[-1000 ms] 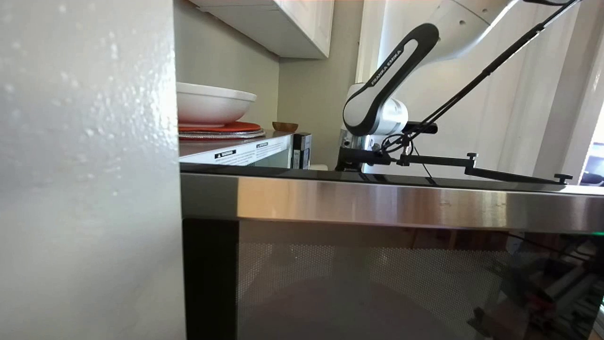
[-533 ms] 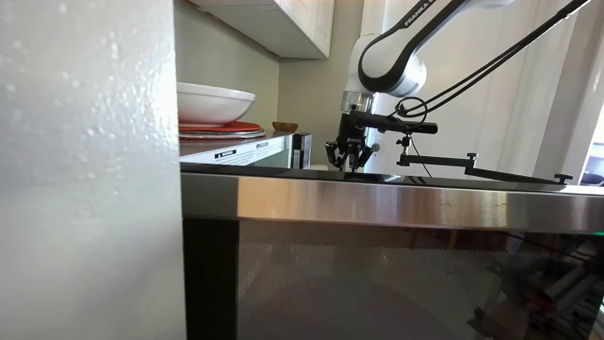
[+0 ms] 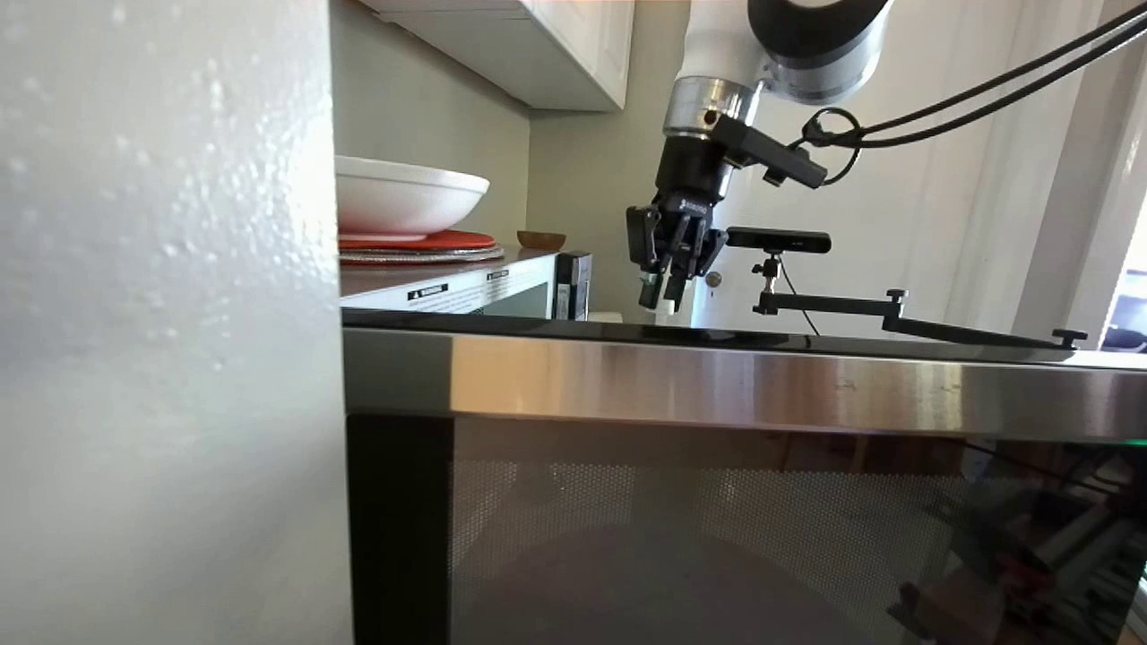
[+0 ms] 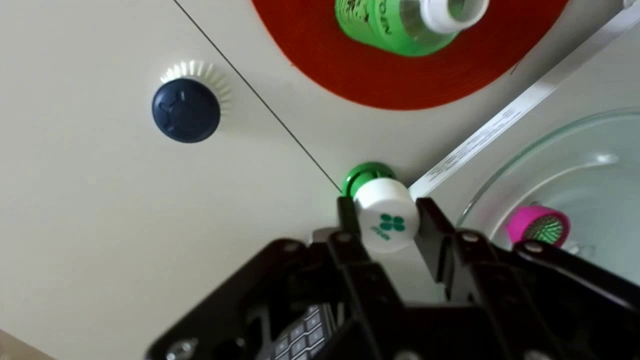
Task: Pick up the white cap on the right and put it on the green bottle
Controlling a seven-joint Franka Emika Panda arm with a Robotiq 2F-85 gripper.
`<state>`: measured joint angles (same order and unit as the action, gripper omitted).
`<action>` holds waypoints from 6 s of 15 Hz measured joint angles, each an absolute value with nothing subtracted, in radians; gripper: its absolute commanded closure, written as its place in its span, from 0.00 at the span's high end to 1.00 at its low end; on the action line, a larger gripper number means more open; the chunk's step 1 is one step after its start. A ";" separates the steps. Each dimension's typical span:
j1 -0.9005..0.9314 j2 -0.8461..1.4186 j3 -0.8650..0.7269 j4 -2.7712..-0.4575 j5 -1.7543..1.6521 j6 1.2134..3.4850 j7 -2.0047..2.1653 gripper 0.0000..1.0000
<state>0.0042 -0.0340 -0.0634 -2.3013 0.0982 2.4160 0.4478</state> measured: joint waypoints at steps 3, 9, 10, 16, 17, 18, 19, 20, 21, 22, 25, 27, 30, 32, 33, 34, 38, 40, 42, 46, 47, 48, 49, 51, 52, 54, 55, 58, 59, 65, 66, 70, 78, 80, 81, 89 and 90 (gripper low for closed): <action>0.010 -0.108 -0.026 -2.350 0.126 2.381 0.407 0.08; 0.010 -0.155 -0.006 -2.374 0.158 2.323 0.371 0.33; 0.010 -0.155 -0.006 -2.374 0.158 2.323 0.371 0.08; 0.012 -0.153 0.009 -2.374 0.158 2.322 0.371 0.08; 0.013 -0.153 0.017 -2.375 0.158 2.322 0.372 0.08; 0.014 -0.152 0.025 -2.376 0.158 2.322 0.372 0.08; 0.014 -0.150 0.031 -2.377 0.158 2.322 0.372 0.08; 0.014 -0.148 0.035 -2.379 0.158 2.322 0.372 0.08; 0.014 -0.145 0.038 -2.381 0.158 2.322 0.372 0.08; 0.014 -0.143 0.039 -2.383 0.158 2.322 0.372 0.08; 0.015 -0.135 0.045 -2.393 0.166 2.326 0.371 0.08; 0.021 -0.129 0.045 -2.406 0.171 2.335 0.371 0.08; 0.031 -0.120 0.047 -2.420 0.174 2.350 0.369 0.08; 0.036 -0.117 0.048 -2.427 0.177 2.362 0.363 0.08; 0.039 -0.116 0.048 -2.428 0.178 2.363 0.359 0.08; 0.040 -0.115 0.049 -2.430 0.180 2.365 0.352 0.08; 0.044 -0.097 0.050 -2.435 0.183 2.392 0.336 0.08; 0.045 -0.085 0.050 -2.435 0.184 2.402 0.326 0.08; 0.045 -0.076 0.050 -2.435 0.186 2.414 0.316 0.08; 0.049 -0.066 0.051 -2.435 0.186 2.430 0.302 0.08; 0.050 -0.065 0.051 -2.435 0.186 2.432 0.297 0.08; 0.051 -0.064 0.051 -2.435 0.186 2.436 0.290 0.08; 0.052 -0.063 0.051 -2.434 0.186 2.438 0.283 0.08; 0.053 -0.057 0.053 -2.428 0.186 2.440 0.268 0.08; 0.053 -0.053 0.054 -2.422 0.186 2.440 0.262 0.08; 0.053 -0.045 0.056 -2.415 0.186 2.440 0.244 0.08; 0.053 -0.041 0.056 -2.412 0.186 2.440 0.233 0.08; 0.053 -0.025 0.056 -2.401 0.189 2.440 0.211 0.08; 0.053 -0.019 0.056 -2.397 0.189 2.440 0.205 0.08; 0.053 -0.002 0.056 -2.378 0.189 2.439 0.175 0.08; 0.053 0.000 0.056 -2.375 0.189 2.439 0.172 0.08; 0.053 0.002 0.056 -2.369 0.187 2.428 0.172 0.08; 0.052 -0.002 0.056 -2.364 0.153 2.381 0.173 0.08; 0.052 -0.002 0.056 -2.364 0.149 2.380 0.173 0.08; 0.052 -0.002 0.056 -2.364 0.149 2.380 0.173 0.08; 0.052 -0.002 0.056 -2.364 0.145 2.389 0.173 0.08; 0.052 -0.002 0.056 -2.363 0.142 2.390 0.173 0.08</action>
